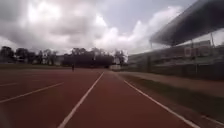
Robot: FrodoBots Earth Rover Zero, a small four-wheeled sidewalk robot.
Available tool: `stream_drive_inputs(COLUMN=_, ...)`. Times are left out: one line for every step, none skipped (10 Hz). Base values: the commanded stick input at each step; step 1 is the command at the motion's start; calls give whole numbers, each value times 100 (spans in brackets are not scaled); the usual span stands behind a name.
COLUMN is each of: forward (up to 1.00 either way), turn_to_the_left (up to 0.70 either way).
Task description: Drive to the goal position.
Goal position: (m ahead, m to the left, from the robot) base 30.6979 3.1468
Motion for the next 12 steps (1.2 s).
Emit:
stream_drive_inputs(forward=70, turn_to_the_left=0)
stream_drive_inputs(forward=70, turn_to_the_left=0)
stream_drive_inputs(forward=70, turn_to_the_left=0)
stream_drive_inputs(forward=70, turn_to_the_left=0)
stream_drive_inputs(forward=70, turn_to_the_left=0)
stream_drive_inputs(forward=70, turn_to_the_left=0)
stream_drive_inputs(forward=70, turn_to_the_left=0)
stream_drive_inputs(forward=70, turn_to_the_left=0)
stream_drive_inputs(forward=70, turn_to_the_left=0)
stream_drive_inputs(forward=70, turn_to_the_left=0)
stream_drive_inputs(forward=70, turn_to_the_left=0)
stream_drive_inputs(forward=70, turn_to_the_left=0)
